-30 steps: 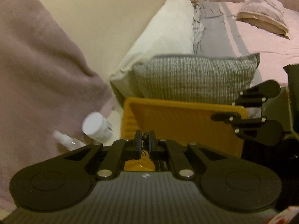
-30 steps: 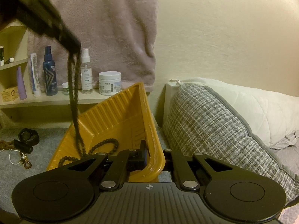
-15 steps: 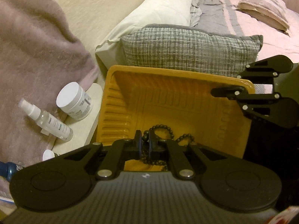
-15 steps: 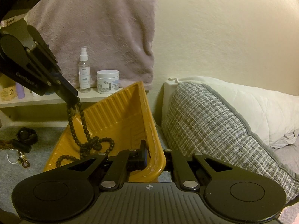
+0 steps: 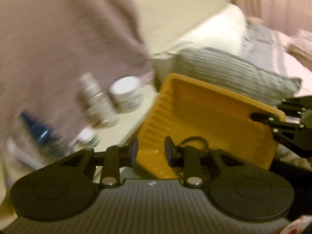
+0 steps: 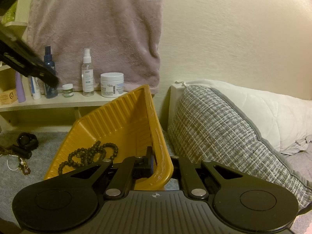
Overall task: Organize jewelry
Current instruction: 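Lower the bead necklace into the orange tray and open the left gripper, then reach the left gripper back to the pile and grasp the next strand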
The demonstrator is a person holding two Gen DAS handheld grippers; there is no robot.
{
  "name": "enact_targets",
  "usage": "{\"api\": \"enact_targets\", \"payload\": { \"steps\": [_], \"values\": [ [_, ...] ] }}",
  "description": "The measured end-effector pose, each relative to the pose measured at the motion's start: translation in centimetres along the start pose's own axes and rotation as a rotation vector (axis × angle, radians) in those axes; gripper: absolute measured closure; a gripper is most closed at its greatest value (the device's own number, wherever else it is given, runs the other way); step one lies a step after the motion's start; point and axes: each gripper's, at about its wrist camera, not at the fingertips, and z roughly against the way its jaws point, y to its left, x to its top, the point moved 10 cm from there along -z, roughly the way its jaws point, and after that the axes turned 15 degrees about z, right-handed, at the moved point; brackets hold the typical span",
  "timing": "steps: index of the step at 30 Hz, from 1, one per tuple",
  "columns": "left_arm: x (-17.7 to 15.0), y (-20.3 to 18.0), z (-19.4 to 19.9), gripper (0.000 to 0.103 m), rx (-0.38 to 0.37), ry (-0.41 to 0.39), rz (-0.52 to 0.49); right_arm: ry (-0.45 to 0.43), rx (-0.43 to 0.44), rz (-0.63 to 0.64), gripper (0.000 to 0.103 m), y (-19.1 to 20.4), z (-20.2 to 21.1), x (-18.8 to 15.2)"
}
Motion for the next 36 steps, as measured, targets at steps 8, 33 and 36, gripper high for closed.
{"api": "enact_targets", "payload": {
  "steps": [8,33,36],
  "values": [
    [-5.4,8.0,4.4,0.077,0.177,-0.050,0.236,-0.002,-0.001,0.000,0.097,0.1,0.2,0.0],
    [-23.4,14.8,5.1,0.077,0.443,0.029,0.444,0.004,-0.022,0.030,0.097,0.3,-0.2,0.0],
    [-23.5,14.7,4.0,0.077,0.445,0.042,0.382,0.004,-0.023,0.032,0.097,0.3,-0.2,0.0]
  ]
}}
